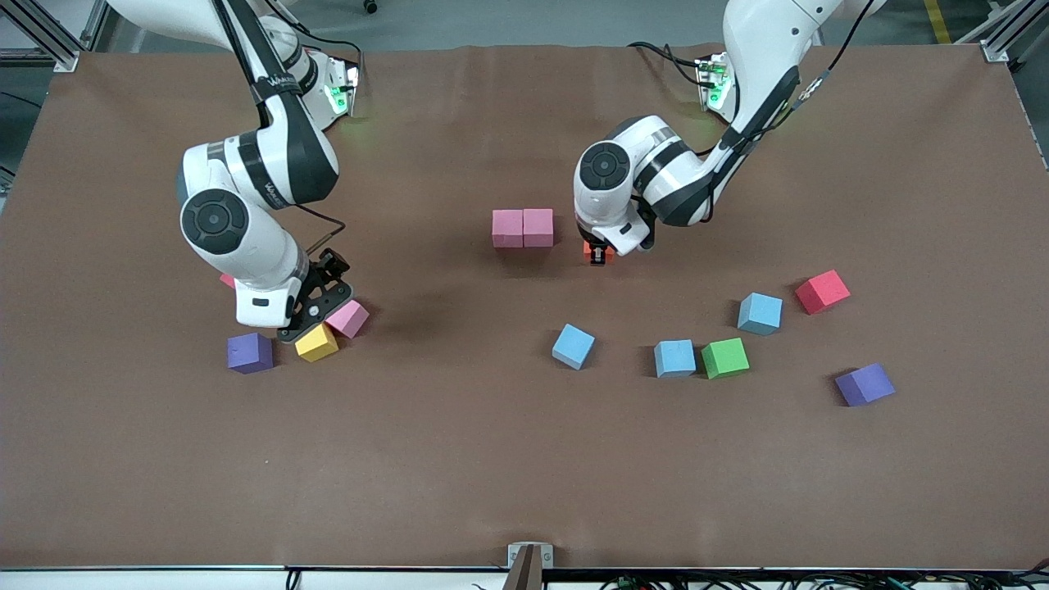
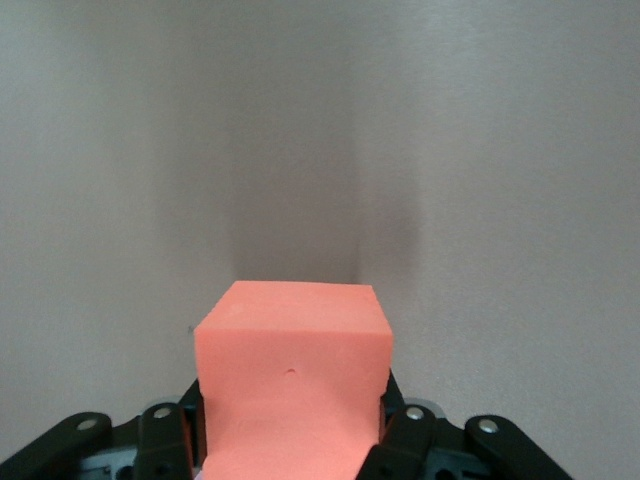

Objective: Arrange 11 blocks into digit 3
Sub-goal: 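Grasp another pink block with the right gripper while the left gripper carries orange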

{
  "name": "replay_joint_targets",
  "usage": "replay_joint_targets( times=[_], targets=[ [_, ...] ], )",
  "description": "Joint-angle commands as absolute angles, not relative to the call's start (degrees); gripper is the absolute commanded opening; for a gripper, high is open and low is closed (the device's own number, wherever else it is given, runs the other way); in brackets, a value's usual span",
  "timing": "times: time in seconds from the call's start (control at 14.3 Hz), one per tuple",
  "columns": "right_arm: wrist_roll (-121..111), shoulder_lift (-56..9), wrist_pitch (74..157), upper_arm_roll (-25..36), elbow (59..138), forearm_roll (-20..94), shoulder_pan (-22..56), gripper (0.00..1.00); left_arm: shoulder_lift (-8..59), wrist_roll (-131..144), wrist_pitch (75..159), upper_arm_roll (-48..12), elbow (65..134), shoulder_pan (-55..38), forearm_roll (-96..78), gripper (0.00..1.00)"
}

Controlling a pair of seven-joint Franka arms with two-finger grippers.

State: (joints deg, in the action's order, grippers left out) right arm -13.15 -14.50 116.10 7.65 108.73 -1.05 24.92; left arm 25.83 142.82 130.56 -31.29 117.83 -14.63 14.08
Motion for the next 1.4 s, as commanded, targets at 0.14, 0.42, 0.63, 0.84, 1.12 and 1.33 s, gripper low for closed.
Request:
replay_joint_targets(
  times=[0.14, 0.42, 0.63, 0.84, 1.12, 1.33],
  targets=[
    [11.0, -14.6, 116.6, 6.9, 109.2, -0.8, 24.3, 1.00, 26.8, 146.9, 130.7, -32.8, 118.7, -14.7, 13.2, 0.30],
    [23.0, -15.6, 118.0, 6.9, 109.3, 0.6, 24.3, 1.00, 27.4, 148.1, 132.6, -33.4, 118.7, -14.7, 13.1, 0.30],
    [31.3, -16.4, 120.4, 6.9, 110.3, 2.5, 24.2, 1.00, 28.2, 149.6, 134.5, -33.5, 118.8, -14.8, 13.1, 0.30],
    [38.4, -17.0, 121.5, 6.9, 110.7, 3.3, 23.6, 1.00, 28.8, 150.1, 135.5, -34.4, 118.8, -14.8, 13.1, 0.30],
    [42.9, -17.0, 125.9, 6.9, 115.0, 5.0, 22.1, 1.00, 29.7, 151.3, 137.4, -34.6, 119.1, -15.0, 13.1, 0.30],
    [42.9, -18.0, 129.0, 6.9, 116.6, 8.3, 21.4, 1.00, 30.2, 151.4, 138.7, -34.6, 119.0, -15.1, 13.1, 0.30]
  ],
)
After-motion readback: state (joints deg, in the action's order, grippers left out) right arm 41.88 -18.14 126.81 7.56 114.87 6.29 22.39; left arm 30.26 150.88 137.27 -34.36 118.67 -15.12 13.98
